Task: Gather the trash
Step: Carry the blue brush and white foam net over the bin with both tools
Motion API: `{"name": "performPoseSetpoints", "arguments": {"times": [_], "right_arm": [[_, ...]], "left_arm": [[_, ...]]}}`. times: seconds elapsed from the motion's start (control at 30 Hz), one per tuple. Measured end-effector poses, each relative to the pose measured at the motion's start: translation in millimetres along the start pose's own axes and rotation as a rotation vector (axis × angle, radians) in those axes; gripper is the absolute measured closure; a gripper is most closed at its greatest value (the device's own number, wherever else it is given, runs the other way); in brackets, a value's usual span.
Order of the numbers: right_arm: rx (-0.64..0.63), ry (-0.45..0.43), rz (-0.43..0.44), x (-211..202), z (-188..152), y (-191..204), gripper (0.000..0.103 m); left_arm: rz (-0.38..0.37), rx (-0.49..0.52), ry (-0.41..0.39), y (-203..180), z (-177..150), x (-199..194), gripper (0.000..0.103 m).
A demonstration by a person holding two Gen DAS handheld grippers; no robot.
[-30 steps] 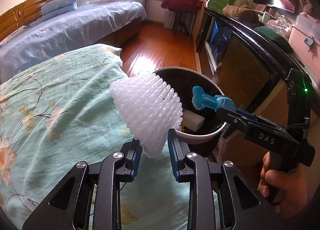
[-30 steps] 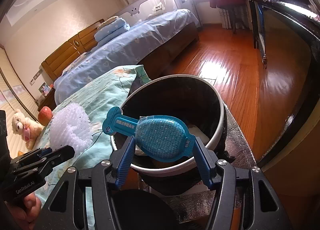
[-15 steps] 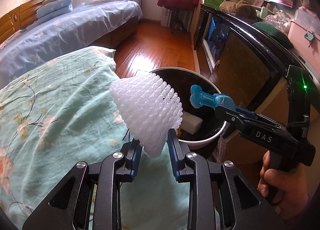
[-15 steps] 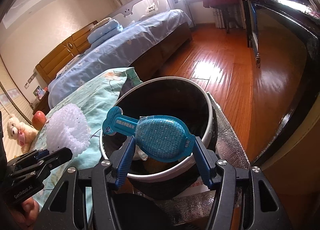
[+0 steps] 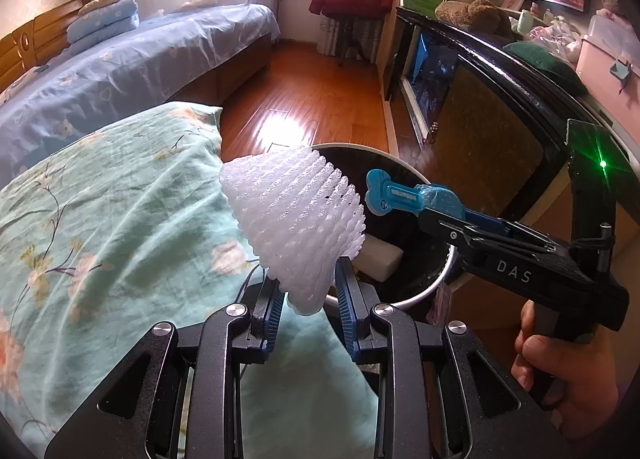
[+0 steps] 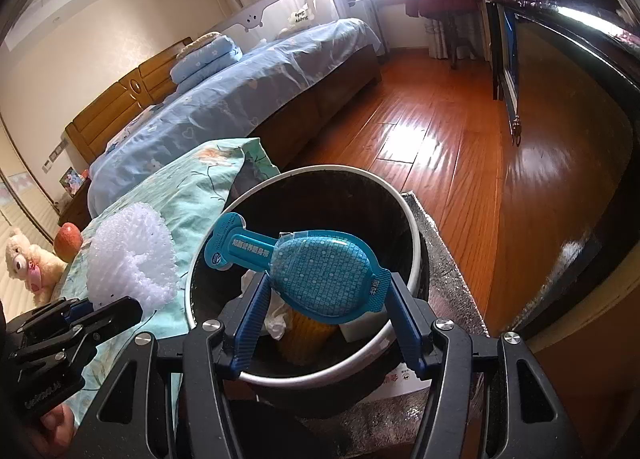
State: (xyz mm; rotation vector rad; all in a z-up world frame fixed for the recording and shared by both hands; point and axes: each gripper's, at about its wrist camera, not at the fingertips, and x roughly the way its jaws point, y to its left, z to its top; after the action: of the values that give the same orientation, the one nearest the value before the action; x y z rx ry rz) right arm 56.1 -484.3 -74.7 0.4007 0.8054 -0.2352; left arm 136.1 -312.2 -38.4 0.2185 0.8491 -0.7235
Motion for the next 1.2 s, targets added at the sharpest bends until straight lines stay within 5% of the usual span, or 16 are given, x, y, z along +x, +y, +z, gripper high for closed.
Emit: {"name": "performPoseSetpoints", "arguments": {"times": [1.2], "right_arm": [[0.028,0.029,-0.031,24,20,-14,0.041]], "left_arm": [[-0.029,0.016,0.043,-9,21,31,0.077]]}}
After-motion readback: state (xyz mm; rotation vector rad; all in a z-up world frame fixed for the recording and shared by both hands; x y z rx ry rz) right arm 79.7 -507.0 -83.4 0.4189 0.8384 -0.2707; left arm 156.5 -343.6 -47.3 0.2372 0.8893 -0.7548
